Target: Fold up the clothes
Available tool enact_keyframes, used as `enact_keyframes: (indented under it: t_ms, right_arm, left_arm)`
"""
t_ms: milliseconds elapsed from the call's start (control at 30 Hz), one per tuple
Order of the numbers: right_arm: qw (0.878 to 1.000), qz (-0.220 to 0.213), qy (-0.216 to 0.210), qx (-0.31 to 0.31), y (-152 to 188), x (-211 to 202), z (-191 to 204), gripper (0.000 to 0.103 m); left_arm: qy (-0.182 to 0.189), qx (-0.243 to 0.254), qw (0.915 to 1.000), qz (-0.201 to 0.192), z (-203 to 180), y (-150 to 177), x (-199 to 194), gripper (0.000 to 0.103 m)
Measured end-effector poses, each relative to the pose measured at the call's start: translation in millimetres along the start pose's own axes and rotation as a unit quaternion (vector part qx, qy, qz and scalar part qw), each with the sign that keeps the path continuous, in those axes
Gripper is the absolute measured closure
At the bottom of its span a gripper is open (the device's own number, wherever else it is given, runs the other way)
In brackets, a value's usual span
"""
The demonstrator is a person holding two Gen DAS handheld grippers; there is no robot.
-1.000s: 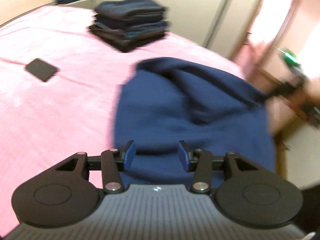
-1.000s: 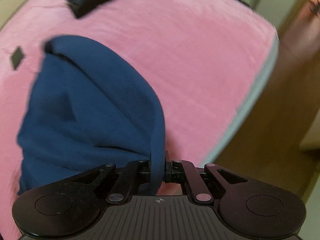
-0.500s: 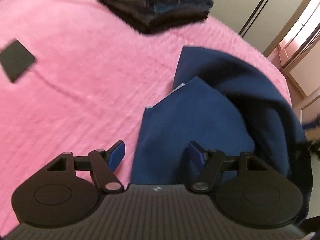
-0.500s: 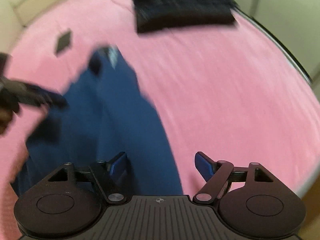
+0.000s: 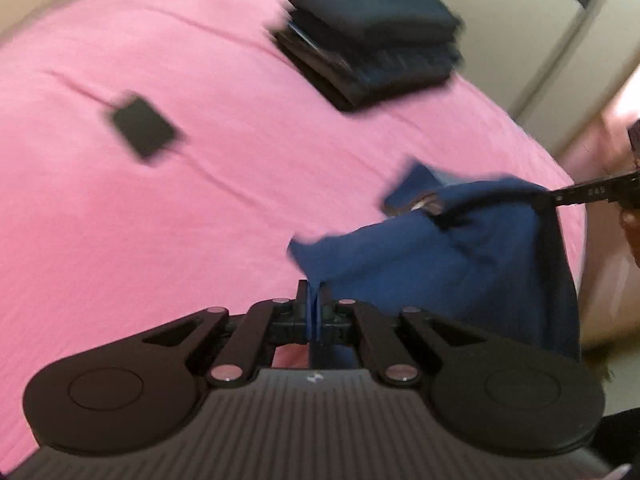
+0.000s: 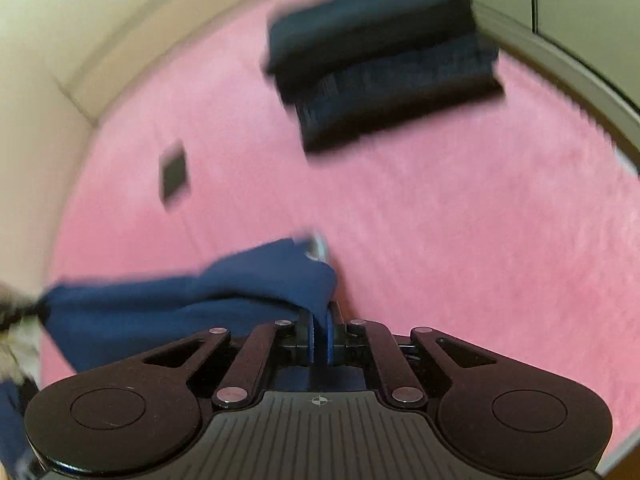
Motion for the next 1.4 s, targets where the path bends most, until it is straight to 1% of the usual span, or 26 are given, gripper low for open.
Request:
enact_keyframes:
  t_ms: [67, 133, 167, 200, 233, 267, 300, 367, 433, 500, 633, 667, 733, 800, 833, 900, 933, 1000, 1033, 1067, 1100, 1133, 1233, 1300, 1367, 1400]
  right_arm:
    - [0.999, -0.041, -0.026, -0.013, -25, 1, 21, 0.099]
    - [0.998, -0.055, -0.039, -0.017, -35, 21, 35, 0.098]
    - [0.998, -0.052, -0.029, -0.024, -35, 37, 39, 0.096]
    - [0.999, -0.037, -0.012, -0.031, -29, 53, 39, 0.078]
    - [0.999, -0.02, 0.005, -0.037, -23, 70, 39, 0.054]
    - [0.999, -0.009, 0.014, -0.036, -15, 79, 38, 0.044]
    - [0.999, -0.002, 0.016, -0.031, -6, 82, 36, 0.038]
    - [0.999, 0.015, 0.023, -0.026, 17, 79, 30, 0.038]
    - [0.998, 0.037, 0.036, -0.029, 46, 69, 24, 0.033]
    - [0.995, 0.073, 0.059, -0.012, 84, 60, 10, 0.03]
    - [0.985, 0.143, 0.095, 0.022, 164, 31, -17, 0.03]
    - [0.982, 0.157, 0.098, 0.029, 182, 24, -21, 0.03]
    - [0.977, 0.183, 0.101, 0.045, 218, 12, -28, 0.03]
    - [0.973, 0.197, 0.097, 0.065, 244, 7, -32, 0.03]
    - [0.973, 0.198, 0.093, 0.076, 254, 6, -31, 0.03]
    - [0.971, 0.199, 0.086, 0.099, 271, 5, -29, 0.03]
    - [0.97, 0.199, 0.083, 0.11, 280, 5, -29, 0.031]
    - [0.97, 0.2, 0.086, 0.112, 291, 7, -26, 0.031]
    - [0.969, 0.201, 0.093, 0.109, 293, 7, -25, 0.053]
    - [0.967, 0.206, 0.101, 0.109, 292, 6, -26, 0.073]
    - [0.965, 0.211, 0.11, 0.11, 291, 5, -28, 0.102]
    - [0.963, 0.216, 0.108, 0.117, 286, 2, -30, 0.102]
    - [0.967, 0.229, 0.095, 0.063, 261, -20, -23, 0.102]
    - [0.965, 0.24, 0.099, 0.044, 249, -42, -26, 0.102]
    - [0.958, 0.262, 0.115, 0.025, 252, -63, -37, 0.102]
    - [0.952, 0.28, 0.125, 0.018, 260, -72, -46, 0.102]
  left_arm:
    - [-0.031, -0.029, 0.9983, -0.039, 16, -7, -50, 0.102]
    - [-0.06, -0.057, 0.9943, -0.068, 31, -8, -85, 0.101]
    - [-0.075, -0.072, 0.9916, -0.077, 39, -8, -97, 0.101]
    - [-0.097, -0.085, 0.9886, -0.078, 49, -5, -98, 0.102]
    - [-0.122, -0.099, 0.9853, -0.066, 60, 3, -93, 0.102]
    - [-0.146, -0.115, 0.9815, -0.046, 72, 14, -85, 0.099]
    - [-0.16, -0.129, 0.9784, -0.026, 80, 28, -76, 0.091]
    - [-0.164, -0.154, 0.9742, 0.015, 89, 60, -59, 0.088]
    - [-0.153, -0.166, 0.9733, 0.039, 88, 90, -48, 0.082]
    - [-0.135, -0.171, 0.9744, 0.057, 79, 120, -39, 0.071]
    - [-0.102, -0.159, 0.9776, 0.093, 65, 178, -22, 0.061]
    - [-0.095, -0.154, 0.9784, 0.1, 62, 190, -18, 0.056]
    - [-0.079, -0.145, 0.9796, 0.115, 56, 215, -10, 0.055]
    - [-0.064, -0.136, 0.9802, 0.129, 51, 240, -3, 0.055]
    - [-0.056, -0.131, 0.9804, 0.136, 48, 252, 1, 0.055]
    - [-0.046, -0.118, 0.9809, 0.148, 45, 264, 10, 0.055]
    - [-0.042, -0.112, 0.9807, 0.155, 45, 268, 12, 0.056]
    - [-0.03, -0.099, 0.9813, 0.163, 43, 271, 18, 0.061]
    - [-0.024, -0.09, 0.9819, 0.165, 40, 272, 18, 0.065]
    - [-0.02, -0.084, 0.9822, 0.167, 38, 272, 17, 0.08]
    - [-0.019, -0.08, 0.9824, 0.168, 38, 272, 15, 0.098]
    - [-0.016, -0.08, 0.9825, 0.167, 39, 270, 11, 0.1]
    - [-0.003, -0.08, 0.984, 0.159, 40, 262, -13, 0.1]
    - [0.005, -0.076, 0.9854, 0.152, 36, 257, -39, 0.1]
    - [0.013, -0.085, 0.9851, 0.149, 29, 253, -66, 0.101]
    - [0.018, -0.09, 0.984, 0.152, 22, 257, -79, 0.101]
Point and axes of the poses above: each gripper's, at about its wrist camera, not at the fingertips, and x roughly the way its jaws point, z to its left, y to its underside, the point moved 7 cm from there along x, roughly the way its jaws point, and after that the axes turned 7 degrees about -z, right-handed, at the moved point
